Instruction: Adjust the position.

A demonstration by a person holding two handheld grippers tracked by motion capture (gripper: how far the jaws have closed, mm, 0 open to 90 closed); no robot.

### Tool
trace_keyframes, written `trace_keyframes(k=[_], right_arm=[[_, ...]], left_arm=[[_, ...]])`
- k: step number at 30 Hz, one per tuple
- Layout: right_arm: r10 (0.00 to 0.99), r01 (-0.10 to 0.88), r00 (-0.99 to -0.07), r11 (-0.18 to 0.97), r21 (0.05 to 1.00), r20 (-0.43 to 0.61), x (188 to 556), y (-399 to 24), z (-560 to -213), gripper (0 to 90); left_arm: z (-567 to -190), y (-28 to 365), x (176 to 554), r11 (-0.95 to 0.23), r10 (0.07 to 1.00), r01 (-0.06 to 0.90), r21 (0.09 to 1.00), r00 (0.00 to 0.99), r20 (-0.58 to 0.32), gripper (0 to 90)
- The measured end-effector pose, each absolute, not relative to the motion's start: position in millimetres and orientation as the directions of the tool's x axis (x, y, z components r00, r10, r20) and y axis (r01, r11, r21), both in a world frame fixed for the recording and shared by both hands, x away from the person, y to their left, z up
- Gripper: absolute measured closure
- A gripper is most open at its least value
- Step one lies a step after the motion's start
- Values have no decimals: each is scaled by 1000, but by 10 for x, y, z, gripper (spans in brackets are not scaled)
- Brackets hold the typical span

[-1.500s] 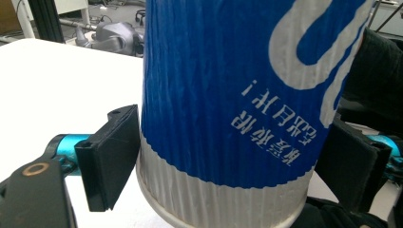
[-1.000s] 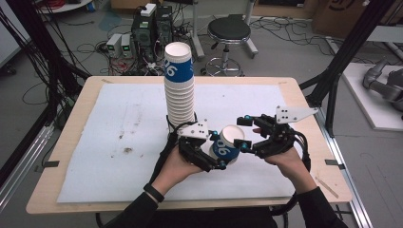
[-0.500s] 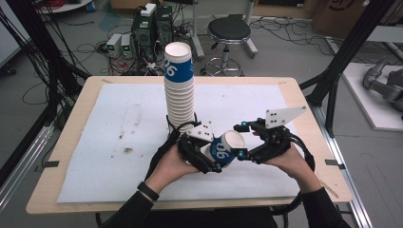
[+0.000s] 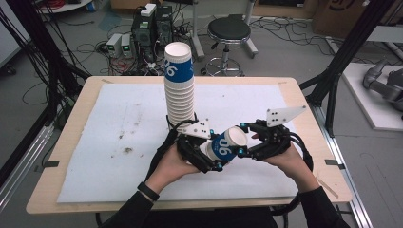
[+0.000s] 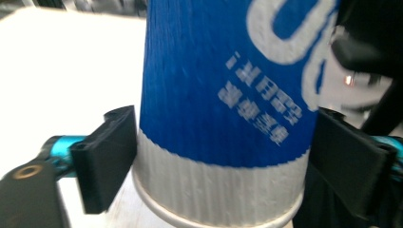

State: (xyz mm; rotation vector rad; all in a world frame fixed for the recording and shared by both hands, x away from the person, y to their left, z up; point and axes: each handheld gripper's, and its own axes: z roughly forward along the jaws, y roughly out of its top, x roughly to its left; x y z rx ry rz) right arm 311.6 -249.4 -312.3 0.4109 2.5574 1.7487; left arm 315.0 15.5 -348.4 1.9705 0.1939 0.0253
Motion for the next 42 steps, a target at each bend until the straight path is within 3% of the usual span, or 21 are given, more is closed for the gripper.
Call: trace_keyframes(k=[11,15,20,32,36,42], right_arm=[[218,235,-957,198,952,191,3112,-2565,-3096,300],[217,239,-955,168,956,201,3110,-2572,-3095,301],[213,243,-954,149,958,209,3112,-2583,-3093,300],[215,237,-957,181,955,196,3118,-2581,-3107,277],[226,229,-957,208,951,181,3115,-2599,-3090,215],[235,167,-968,327,930,91,3057,-2564,-3006,214]], left_arm=[[-3552,246,3171,-190,176,179,965,974,-146,69],[-3569,253,3181,-184,149,173,967,978,-147,69],[-3562,274,3187,-154,136,178,972,978,-157,139],[-3528,319,3194,-206,136,157,966,982,-131,181],[-3468,317,3182,-269,139,138,953,985,-104,186],[-3397,309,3163,-393,137,96,915,990,-45,191]])
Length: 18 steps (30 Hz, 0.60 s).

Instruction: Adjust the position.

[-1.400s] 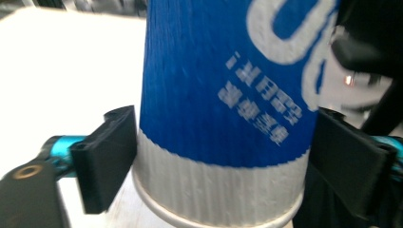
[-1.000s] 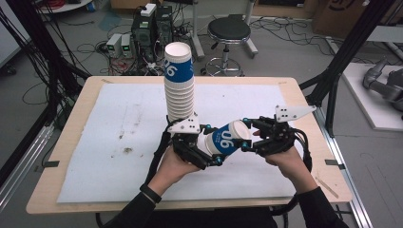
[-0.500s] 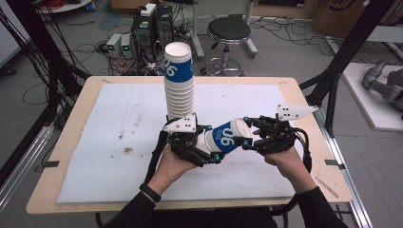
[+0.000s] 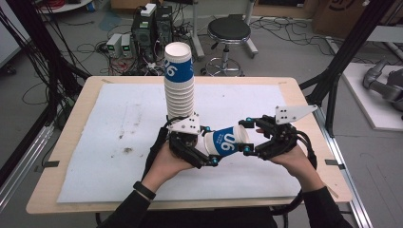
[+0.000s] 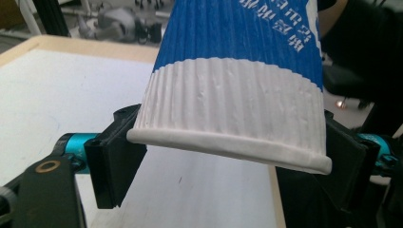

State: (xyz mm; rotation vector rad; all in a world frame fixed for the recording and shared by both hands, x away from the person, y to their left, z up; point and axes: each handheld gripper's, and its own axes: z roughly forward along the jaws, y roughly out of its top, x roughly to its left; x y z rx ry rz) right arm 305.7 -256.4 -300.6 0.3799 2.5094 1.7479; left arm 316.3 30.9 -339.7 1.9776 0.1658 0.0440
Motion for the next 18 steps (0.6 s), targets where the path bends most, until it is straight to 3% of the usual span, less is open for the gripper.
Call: trace_keyframes(k=[7,10,18], right_arm=[[249,166,-967,425,890,62,3044,-2497,-3054,229],[237,160,-970,461,873,53,3048,-2456,-3080,282],[217,182,-971,417,891,97,3101,-2511,-3106,295]], left_arm=[[-3358,295,3149,-500,141,78,863,990,-8,195],[-3352,304,3153,-507,143,82,858,990,-10,194],[-3354,324,3155,-424,167,101,900,985,-32,138]])
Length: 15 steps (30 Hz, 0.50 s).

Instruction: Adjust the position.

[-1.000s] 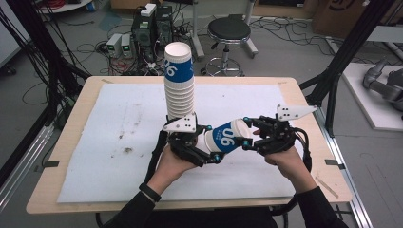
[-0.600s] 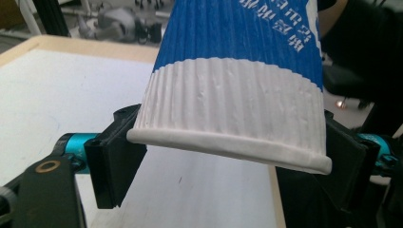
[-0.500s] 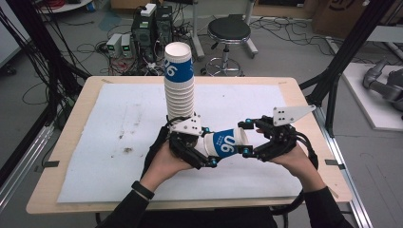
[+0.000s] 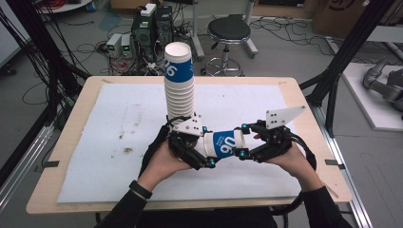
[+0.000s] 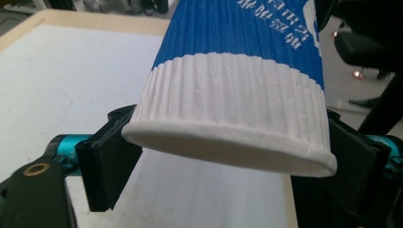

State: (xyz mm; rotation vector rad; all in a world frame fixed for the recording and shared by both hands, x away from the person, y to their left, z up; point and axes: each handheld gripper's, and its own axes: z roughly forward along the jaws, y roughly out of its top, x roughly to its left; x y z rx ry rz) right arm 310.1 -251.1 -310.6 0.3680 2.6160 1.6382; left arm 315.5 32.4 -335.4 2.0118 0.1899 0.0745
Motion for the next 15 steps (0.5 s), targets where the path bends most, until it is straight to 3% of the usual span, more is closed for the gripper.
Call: trace_keyframes(k=[7,15], right_arm=[[206,215,-966,299,930,157,3134,-2599,-3118,302],[179,229,-965,229,946,191,3148,-2616,-3132,303]], left_arm=[[-3402,385,3177,-243,151,152,958,982,-118,89],[-3475,411,3235,-157,118,222,962,972,-204,87]])
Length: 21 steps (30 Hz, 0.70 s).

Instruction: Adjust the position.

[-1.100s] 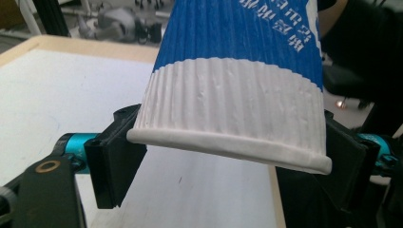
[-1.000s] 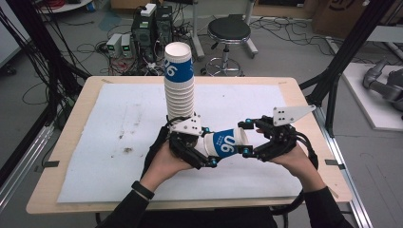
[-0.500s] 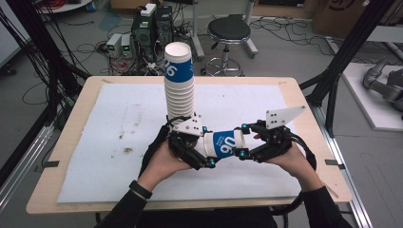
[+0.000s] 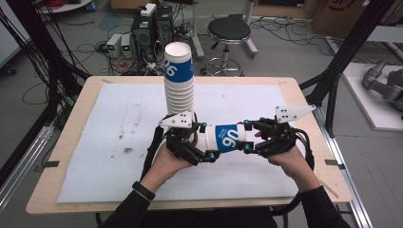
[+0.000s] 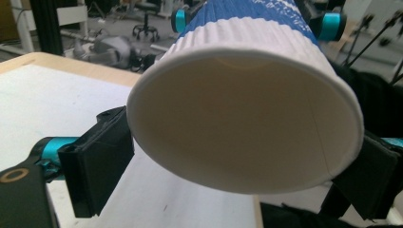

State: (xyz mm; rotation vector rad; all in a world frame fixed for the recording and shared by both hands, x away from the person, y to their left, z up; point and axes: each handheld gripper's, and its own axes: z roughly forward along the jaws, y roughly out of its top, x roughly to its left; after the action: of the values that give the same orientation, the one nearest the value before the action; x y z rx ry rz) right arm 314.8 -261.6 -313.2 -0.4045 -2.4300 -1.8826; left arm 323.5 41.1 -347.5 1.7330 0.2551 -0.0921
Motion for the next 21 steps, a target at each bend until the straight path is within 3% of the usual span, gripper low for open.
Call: trace_keyframes(k=[4,7,14,21], right_arm=[[172,232,-966,239,943,194,3145,-2601,-3147,303],[162,232,-967,233,945,197,3151,-2604,-3161,303],[168,235,-967,286,929,193,3159,-2578,-3185,278],[175,159,-980,388,908,97,3084,-2536,-3127,235]], left_arm=[[-3458,432,3226,-135,84,204,970,977,-194,94],[-3441,469,3226,-133,87,193,972,979,-183,162],[-3345,486,3201,-221,111,153,963,985,-131,182],[-3252,462,3177,-347,117,118,931,990,-82,189]])
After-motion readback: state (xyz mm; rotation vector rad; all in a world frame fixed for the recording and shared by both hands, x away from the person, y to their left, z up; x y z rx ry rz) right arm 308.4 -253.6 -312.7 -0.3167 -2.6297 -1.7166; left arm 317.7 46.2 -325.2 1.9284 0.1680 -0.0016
